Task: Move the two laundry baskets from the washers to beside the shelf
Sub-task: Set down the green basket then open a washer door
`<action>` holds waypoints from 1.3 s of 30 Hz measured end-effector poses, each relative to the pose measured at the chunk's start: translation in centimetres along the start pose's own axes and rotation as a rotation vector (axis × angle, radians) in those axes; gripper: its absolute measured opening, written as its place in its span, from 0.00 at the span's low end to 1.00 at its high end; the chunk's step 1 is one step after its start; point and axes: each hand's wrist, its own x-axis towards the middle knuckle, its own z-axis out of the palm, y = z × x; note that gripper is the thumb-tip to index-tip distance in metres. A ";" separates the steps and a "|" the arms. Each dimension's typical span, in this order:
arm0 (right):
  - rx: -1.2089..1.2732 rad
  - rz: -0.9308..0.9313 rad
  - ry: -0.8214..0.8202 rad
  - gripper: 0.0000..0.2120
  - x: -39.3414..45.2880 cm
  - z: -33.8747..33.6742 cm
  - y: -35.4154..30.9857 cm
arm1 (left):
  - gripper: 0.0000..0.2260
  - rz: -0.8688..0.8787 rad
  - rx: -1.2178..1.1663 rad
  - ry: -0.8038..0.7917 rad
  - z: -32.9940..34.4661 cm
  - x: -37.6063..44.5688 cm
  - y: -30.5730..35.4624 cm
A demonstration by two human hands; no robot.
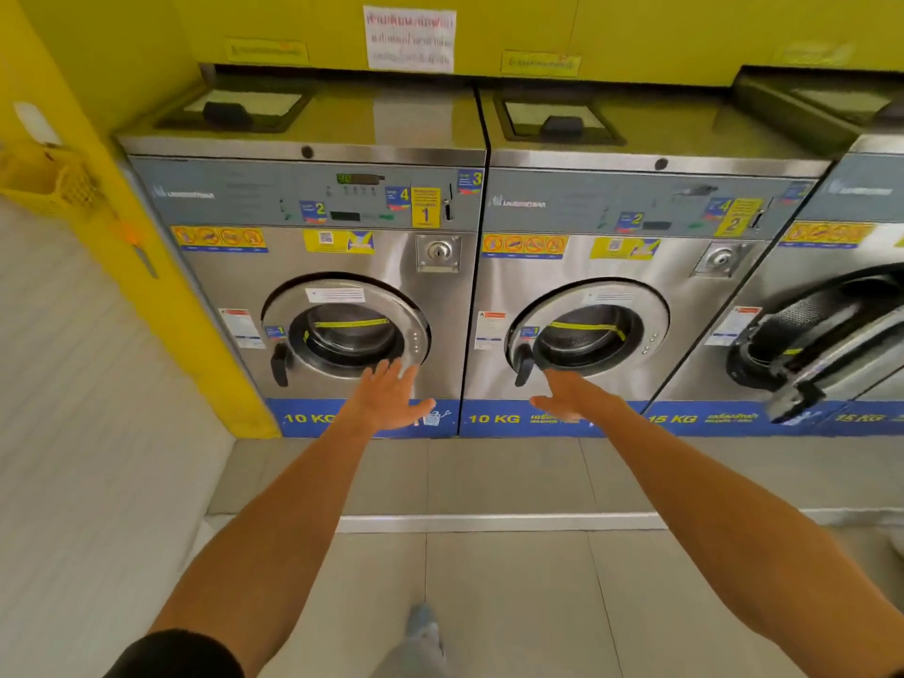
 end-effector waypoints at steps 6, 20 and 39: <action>0.065 0.065 0.022 0.30 7.8 -1.3 1.1 | 0.37 0.206 0.132 -0.017 -3.3 11.5 0.7; 0.501 0.366 -0.052 0.17 27.7 4.4 6.2 | 0.31 0.597 0.570 -0.029 -2.5 32.9 5.1; 0.634 0.381 -0.022 0.17 35.7 7.8 8.2 | 0.32 0.635 0.738 0.030 -0.7 38.4 4.5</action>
